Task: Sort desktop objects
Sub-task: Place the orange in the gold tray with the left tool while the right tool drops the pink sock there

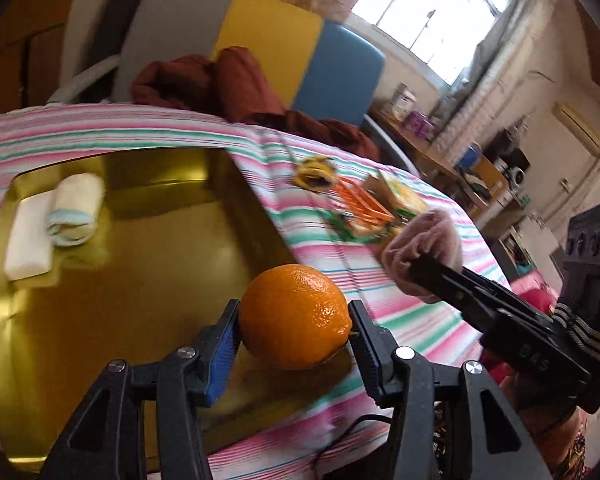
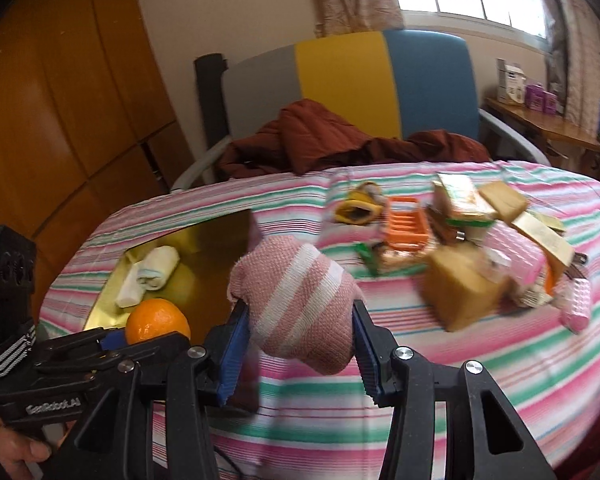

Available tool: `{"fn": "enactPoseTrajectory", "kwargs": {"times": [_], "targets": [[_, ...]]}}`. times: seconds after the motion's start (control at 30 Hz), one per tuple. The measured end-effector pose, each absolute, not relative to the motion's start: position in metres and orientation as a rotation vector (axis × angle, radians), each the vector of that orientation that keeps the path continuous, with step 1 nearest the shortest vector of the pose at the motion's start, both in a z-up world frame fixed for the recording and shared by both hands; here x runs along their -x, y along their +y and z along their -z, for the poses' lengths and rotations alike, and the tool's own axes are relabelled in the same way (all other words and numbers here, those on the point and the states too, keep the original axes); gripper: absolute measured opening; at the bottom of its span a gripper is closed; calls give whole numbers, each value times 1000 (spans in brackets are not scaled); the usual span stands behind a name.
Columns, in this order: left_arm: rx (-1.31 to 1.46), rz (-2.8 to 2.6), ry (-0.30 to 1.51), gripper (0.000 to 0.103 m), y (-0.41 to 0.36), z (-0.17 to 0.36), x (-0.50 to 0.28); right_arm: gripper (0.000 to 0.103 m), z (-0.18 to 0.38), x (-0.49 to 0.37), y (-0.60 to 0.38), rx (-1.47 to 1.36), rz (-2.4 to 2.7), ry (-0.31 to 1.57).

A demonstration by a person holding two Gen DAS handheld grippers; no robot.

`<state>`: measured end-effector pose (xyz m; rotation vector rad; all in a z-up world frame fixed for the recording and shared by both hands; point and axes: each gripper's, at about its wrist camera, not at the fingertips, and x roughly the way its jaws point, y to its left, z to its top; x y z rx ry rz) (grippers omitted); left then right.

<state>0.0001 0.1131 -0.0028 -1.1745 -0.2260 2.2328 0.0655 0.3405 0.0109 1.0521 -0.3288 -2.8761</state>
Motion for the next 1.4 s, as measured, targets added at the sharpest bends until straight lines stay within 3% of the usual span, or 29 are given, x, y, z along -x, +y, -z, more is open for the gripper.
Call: {"fn": "enactPoseTrajectory", "kwargs": {"times": [0.4,0.77,0.87,0.93,1.0,1.4], "targets": [[1390,-2309,-273,53,49,43,68,50,21,25,241,-1279,2593,-206],[1482,-2375,-177,53,37,61,108,50,55,118,212,-1452,2564,-203],[1481,-2390,-177,53,35,61,111,58,55,130,213,-1432,2576,-276],[1489,-2389,-193,53,32,63,113,76,54,133,217,-1379,2574,-383],[1501,-2396,-199,53,33,65,116,85,50,131,223,-1329,2554,-485],[1470,-2480,-265,58,19,51,107,84,26,80,256,-1196,2545,-617]]}}
